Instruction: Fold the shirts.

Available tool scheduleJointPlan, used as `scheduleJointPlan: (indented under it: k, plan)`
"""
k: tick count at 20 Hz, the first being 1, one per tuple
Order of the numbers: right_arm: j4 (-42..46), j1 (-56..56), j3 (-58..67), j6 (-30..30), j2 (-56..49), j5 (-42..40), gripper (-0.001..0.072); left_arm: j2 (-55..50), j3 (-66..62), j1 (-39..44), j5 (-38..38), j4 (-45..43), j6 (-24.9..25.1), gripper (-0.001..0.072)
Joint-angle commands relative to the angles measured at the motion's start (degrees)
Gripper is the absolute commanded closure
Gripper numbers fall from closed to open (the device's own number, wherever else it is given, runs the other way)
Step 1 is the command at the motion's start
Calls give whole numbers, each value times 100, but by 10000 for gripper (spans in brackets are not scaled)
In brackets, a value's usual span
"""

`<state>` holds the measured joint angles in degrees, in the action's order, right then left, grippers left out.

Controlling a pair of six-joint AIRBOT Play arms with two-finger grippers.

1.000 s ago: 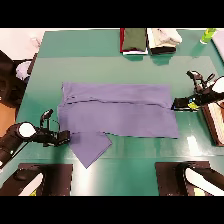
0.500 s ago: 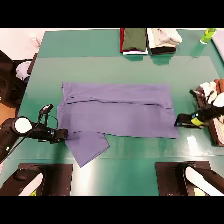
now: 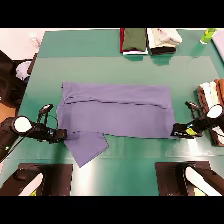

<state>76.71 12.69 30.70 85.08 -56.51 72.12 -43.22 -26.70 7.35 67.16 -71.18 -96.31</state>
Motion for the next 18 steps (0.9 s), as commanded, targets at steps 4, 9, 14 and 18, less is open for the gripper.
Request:
scheduleJointPlan:
  k: [4,9,14,18]
  plan:
    - [293,-518,-68,142,372,-199,691,4,-57,-2,527,-85,234,685]
    - [767,-396,-68,138,1355,643,692,960,-175,-2,1244,-177,24,687]
    - [981,-111,365,114,2133,1154,693,1325,-1019,-2,1954,-166,85,687]
    - [1003,-245,1268,92,1423,962,693,507,-1882,-2,1189,-216,487,686]
